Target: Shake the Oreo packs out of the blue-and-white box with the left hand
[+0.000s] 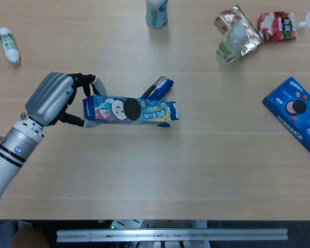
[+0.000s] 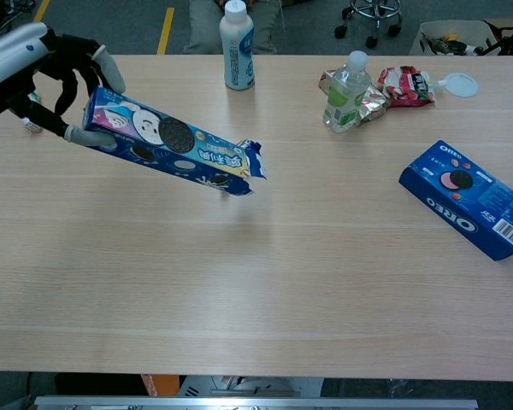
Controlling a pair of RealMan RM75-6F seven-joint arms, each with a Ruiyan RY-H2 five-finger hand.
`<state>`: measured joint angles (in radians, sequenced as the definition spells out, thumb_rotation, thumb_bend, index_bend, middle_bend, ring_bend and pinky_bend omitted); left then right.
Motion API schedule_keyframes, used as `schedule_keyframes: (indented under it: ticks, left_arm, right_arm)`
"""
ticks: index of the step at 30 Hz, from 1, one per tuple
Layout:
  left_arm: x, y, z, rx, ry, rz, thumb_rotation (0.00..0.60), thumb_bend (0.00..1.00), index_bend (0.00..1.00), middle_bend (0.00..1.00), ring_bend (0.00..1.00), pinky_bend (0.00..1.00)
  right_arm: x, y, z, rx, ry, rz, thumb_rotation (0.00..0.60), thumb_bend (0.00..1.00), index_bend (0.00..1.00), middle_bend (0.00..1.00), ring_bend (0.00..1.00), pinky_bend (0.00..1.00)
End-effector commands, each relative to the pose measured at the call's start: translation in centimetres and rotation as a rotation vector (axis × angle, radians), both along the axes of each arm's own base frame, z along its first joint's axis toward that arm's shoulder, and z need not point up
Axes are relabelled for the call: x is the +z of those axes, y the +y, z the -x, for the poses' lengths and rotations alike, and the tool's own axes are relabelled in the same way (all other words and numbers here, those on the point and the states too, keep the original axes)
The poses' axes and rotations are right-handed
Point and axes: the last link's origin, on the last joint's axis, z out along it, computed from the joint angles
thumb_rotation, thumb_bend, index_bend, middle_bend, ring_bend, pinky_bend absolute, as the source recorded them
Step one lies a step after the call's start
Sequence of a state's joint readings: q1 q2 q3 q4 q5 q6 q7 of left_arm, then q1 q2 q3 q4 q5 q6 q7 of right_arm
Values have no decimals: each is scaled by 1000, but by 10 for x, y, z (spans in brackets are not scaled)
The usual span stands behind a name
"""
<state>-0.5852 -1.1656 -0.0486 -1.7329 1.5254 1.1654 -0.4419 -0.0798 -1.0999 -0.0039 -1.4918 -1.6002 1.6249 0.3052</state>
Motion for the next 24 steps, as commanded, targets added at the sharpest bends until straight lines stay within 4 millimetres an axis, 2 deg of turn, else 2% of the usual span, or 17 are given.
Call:
schedule_keyframes:
  ticks: [1,9,16,18,20,24]
  left_arm:
    - [1,2,1,84,-65,65,600,111,527,595,520,742]
    - [0,6,5,254,-211,197,600,111,527,596,521,746]
    - [-3,9,10,343,-260,252,600,111,527,595,521,749]
    - [-5,11,13,357,-225,268,600,111,526,595,523,754]
    - [-6,13,19,327,-97,264,600,111,526,594,525,757]
    - [-4,18,22,243,65,170,600,111,525,592,527,758]
  right_arm:
    - [0,0,0,0,0,0,600,333,407,443,458,456]
    - [0,1,0,-2,1,-1,600,333,407,443,458,456]
    - [0,1,0,-4,3,-1,600,333,407,443,458,456]
    - [-1,1,0,-4,3,-3,600,333,408,443,458,456]
    - [-1,1,0,-5,4,-4,600,332,408,443,458,456]
    - [0,1,0,-6,6,-2,600,333,408,443,458,456]
